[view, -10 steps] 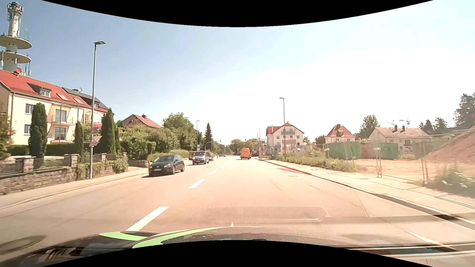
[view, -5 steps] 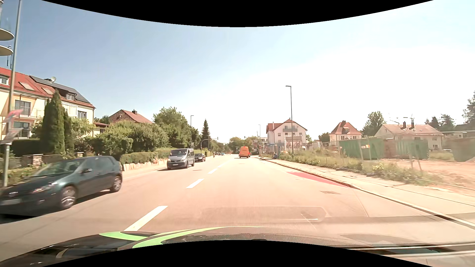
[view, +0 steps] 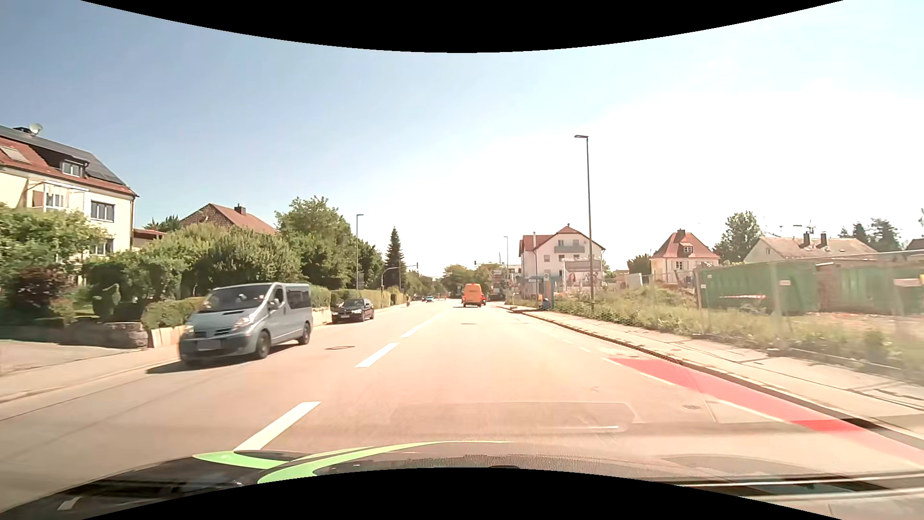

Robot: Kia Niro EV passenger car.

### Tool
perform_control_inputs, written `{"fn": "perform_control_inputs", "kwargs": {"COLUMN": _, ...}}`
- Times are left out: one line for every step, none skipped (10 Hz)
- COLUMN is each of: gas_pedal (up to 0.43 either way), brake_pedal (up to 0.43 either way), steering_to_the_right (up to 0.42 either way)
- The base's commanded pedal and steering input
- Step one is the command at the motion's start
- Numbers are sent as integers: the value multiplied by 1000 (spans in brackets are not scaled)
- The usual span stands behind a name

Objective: Follow the waypoints while adhering to traffic rules and regulations

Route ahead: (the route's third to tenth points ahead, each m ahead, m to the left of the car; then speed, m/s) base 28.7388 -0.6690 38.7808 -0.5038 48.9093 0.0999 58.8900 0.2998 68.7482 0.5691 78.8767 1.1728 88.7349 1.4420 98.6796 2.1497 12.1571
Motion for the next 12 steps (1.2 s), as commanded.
{"fn": "perform_control_inputs", "kwargs": {"gas_pedal": 59, "brake_pedal": 0, "steering_to_the_right": 1}}
{"fn": "perform_control_inputs", "kwargs": {"gas_pedal": 59, "brake_pedal": 0, "steering_to_the_right": 1}}
{"fn": "perform_control_inputs", "kwargs": {"gas_pedal": 59, "brake_pedal": 0, "steering_to_the_right": 1}}
{"fn": "perform_control_inputs", "kwargs": {"gas_pedal": 59, "brake_pedal": 0, "steering_to_the_right": 0}}
{"fn": "perform_control_inputs", "kwargs": {"gas_pedal": 59, "brake_pedal": 0, "steering_to_the_right": 0}}
{"fn": "perform_control_inputs", "kwargs": {"gas_pedal": 47, "brake_pedal": 0, "steering_to_the_right": 0}}
{"fn": "perform_control_inputs", "kwargs": {"gas_pedal": 47, "brake_pedal": 0, "steering_to_the_right": -1}}
{"fn": "perform_control_inputs", "kwargs": {"gas_pedal": 39, "brake_pedal": 0, "steering_to_the_right": -1}}
{"fn": "perform_control_inputs", "kwargs": {"gas_pedal": 28, "brake_pedal": 0, "steering_to_the_right": -1}}
{"fn": "perform_control_inputs", "kwargs": {"gas_pedal": 28, "brake_pedal": 0, "steering_to_the_right": -1}}
{"fn": "perform_control_inputs", "kwargs": {"gas_pedal": 28, "brake_pedal": 0, "steering_to_the_right": -1}}
{"fn": "perform_control_inputs", "kwargs": {"gas_pedal": 28, "brake_pedal": 0, "steering_to_the_right": -1}}
